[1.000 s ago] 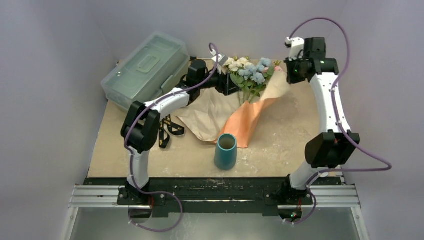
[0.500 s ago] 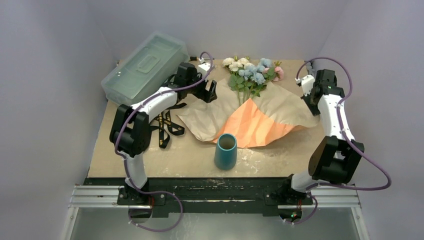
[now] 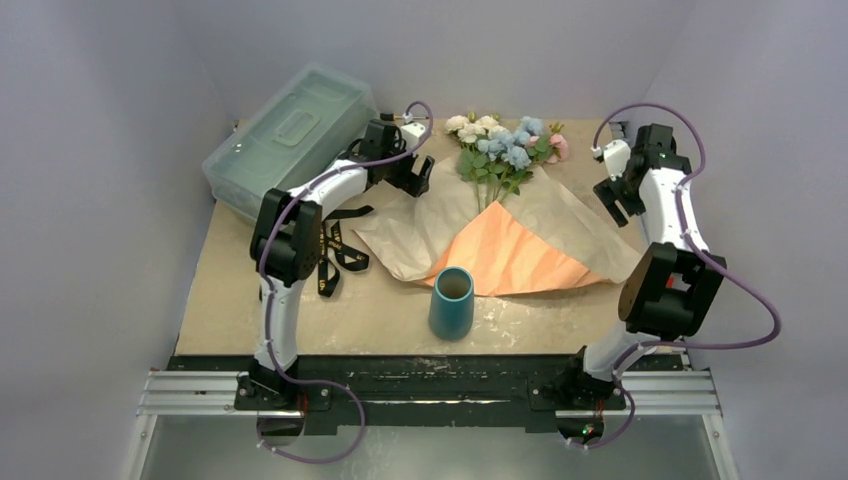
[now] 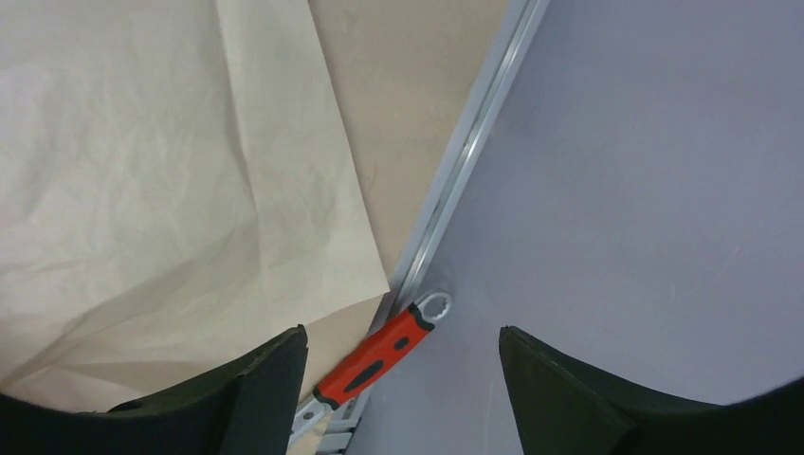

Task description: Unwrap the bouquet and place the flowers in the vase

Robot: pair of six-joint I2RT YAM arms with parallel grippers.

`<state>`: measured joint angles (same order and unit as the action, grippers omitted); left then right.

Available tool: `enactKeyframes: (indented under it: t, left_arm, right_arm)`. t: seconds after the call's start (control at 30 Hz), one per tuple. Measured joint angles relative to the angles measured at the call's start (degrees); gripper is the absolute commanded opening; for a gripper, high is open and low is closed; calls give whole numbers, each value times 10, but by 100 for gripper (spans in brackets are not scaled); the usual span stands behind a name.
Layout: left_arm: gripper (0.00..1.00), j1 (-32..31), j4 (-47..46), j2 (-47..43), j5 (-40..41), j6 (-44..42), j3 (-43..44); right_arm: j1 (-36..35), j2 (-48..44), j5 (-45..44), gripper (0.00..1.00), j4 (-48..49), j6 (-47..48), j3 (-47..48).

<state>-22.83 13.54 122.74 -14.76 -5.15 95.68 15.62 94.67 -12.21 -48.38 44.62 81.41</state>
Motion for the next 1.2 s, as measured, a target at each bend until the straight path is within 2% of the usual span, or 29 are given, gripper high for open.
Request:
enactKeyframes:
  t: [0.3,0.43,0.57,0.7,0.8,0.83,1.2]
  left_arm:
    - [89,13,9,104,-54,33,105]
    - [78,13,17,130,-65,52,119]
    - [54,13,24,134,-78,61,126]
    - [20,13,25,134,-83,67,127]
    - [2,13,22,134,-83,70,127]
    - [0,13,20,135,-82,70,127]
    - [0,13,7,204,-68,71,212]
  right_arm:
    - [0,55,129,79,-70,-42,155]
    - [-3,89,182,78,-89,-66,176]
    - [-12,116,219,74,-100,-78,165]
    - [-31,120,236,71,-102,-81,127]
    - [-42,123,242,70,-103,-82,107]
    - [-43,127,244,70,-102,-82,104]
    - [-43,186,252,70,-95,-85,108]
